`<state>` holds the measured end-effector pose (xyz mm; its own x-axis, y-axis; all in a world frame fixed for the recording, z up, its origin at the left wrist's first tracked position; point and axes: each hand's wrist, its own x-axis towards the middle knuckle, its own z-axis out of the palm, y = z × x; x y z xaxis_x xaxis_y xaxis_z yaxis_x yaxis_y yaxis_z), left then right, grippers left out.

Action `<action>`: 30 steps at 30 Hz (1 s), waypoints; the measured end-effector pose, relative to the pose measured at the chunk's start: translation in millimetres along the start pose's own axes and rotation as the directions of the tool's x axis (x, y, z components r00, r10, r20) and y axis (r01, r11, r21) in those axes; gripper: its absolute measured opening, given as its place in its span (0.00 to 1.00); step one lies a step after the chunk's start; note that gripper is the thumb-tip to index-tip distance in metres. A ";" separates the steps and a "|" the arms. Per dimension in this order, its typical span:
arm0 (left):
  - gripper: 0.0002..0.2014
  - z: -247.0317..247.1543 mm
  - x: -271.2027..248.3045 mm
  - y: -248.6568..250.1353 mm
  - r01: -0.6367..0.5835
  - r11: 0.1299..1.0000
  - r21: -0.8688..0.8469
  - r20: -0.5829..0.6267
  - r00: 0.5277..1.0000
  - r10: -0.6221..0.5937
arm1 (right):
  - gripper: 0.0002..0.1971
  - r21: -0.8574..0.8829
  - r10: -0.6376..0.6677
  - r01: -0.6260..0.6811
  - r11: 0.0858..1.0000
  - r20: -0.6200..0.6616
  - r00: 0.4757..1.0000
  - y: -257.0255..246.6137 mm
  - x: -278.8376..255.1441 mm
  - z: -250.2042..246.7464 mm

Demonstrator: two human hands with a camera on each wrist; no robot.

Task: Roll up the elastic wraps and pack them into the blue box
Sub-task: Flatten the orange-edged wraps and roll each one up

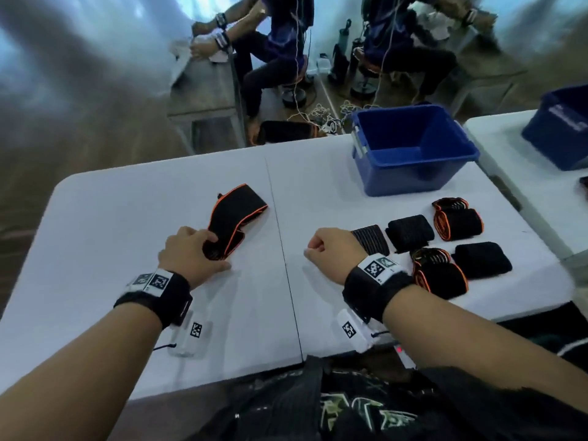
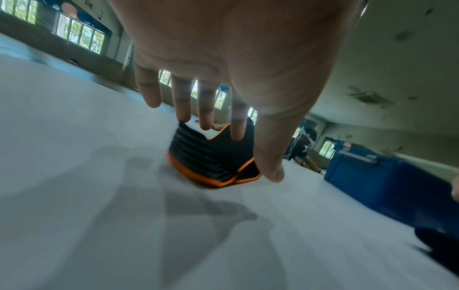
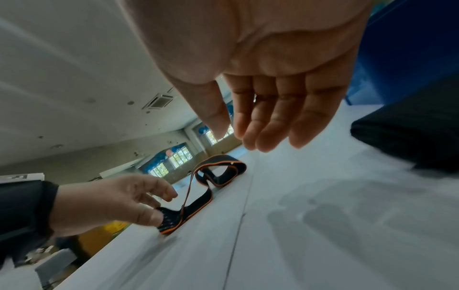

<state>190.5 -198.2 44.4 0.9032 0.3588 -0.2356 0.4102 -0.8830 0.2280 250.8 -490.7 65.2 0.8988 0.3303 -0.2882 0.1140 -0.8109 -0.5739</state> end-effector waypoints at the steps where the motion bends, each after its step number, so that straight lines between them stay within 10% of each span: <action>1: 0.32 4.3 -4.1 -9.4 0.011 1.000 0.023 0.034 0.999 -0.012 | 0.08 -0.008 -0.010 0.010 1.000 0.024 1.000 -5.2 4.2 5.5; 18: 0.11 1.1 -28.4 -26.8 -0.112 0.920 -0.375 -0.132 0.989 0.066 | 0.13 0.068 -0.255 0.248 0.966 0.142 0.956 -67.0 35.7 52.5; 24: 0.09 -55.2 -30.1 -5.1 -0.281 0.830 -0.482 -0.219 0.956 0.196 | 0.26 0.138 -0.534 0.544 0.828 -0.101 0.839 -100.9 35.9 50.2; 30: 0.10 -114.6 -27.5 22.7 -0.389 0.775 -0.498 -0.305 0.915 0.263 | 0.07 0.116 -0.538 0.569 0.814 -0.219 0.814 -137.9 48.2 2.5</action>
<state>189.4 -193.5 164.3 0.9731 0.1882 0.1327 0.0296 -0.6736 0.7385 277.4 -361.7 128.6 0.7631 0.5994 0.2417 0.5551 -0.4163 -0.7201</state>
